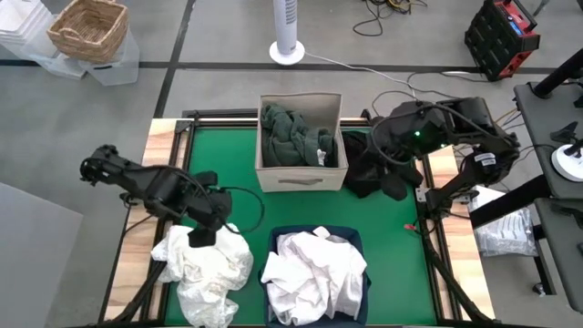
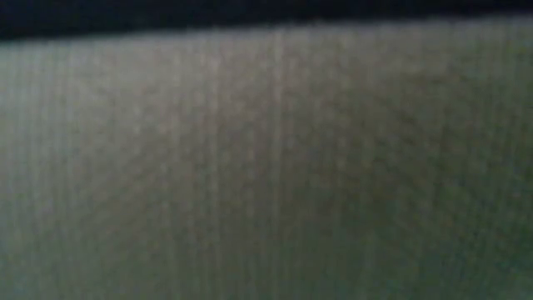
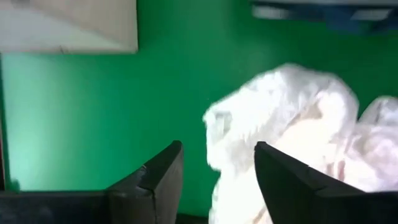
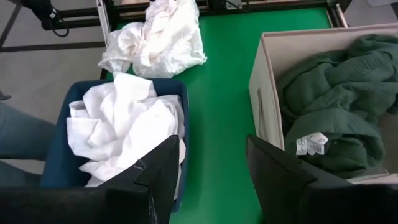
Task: Sort clothes
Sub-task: Put the white dress into the blue laundry bin
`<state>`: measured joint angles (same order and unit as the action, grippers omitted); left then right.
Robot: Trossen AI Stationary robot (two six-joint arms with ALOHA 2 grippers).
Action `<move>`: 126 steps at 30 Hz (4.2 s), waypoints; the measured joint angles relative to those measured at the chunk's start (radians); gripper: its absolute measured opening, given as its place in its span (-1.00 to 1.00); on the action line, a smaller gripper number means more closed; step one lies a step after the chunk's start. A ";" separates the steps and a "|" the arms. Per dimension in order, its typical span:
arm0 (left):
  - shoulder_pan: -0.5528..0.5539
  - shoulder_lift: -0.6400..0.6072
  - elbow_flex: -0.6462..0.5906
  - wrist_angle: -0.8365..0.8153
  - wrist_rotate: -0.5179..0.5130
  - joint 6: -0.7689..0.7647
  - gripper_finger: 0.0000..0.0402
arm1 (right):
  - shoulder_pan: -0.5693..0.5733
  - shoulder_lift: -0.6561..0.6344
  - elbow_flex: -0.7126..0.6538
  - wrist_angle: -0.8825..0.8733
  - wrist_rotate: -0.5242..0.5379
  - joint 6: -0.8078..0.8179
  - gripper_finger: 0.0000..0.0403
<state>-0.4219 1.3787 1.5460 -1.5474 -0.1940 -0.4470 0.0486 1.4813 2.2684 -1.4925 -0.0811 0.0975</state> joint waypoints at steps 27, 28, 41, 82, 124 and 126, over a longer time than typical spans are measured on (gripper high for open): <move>-0.179 -0.236 -0.769 0.522 0.156 -0.401 0.31 | 0.000 -0.007 0.000 0.009 0.005 0.000 -0.07; -0.179 -0.236 -0.786 0.537 0.156 -0.401 0.31 | 0.000 -0.007 0.000 0.009 0.005 -0.001 -0.07; -0.179 -0.236 -0.997 0.843 0.196 -0.484 0.31 | 0.000 -0.006 0.000 0.008 0.012 0.007 -0.07; -0.182 -0.235 -0.487 0.524 0.262 -0.429 -0.97 | -0.001 -0.006 0.000 0.008 0.058 -0.054 -0.31; -0.183 -0.126 0.434 0.400 -0.375 0.032 -0.97 | -0.001 -0.088 0.000 0.003 0.152 -0.091 -0.94; -0.183 -0.095 0.493 0.399 -0.395 0.068 -0.97 | -0.002 -0.107 0.000 0.002 0.169 -0.087 -0.94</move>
<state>-0.6052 1.2841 2.0388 -1.1486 -0.5894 -0.3785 0.0471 1.3745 2.2681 -1.4901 0.0878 0.0109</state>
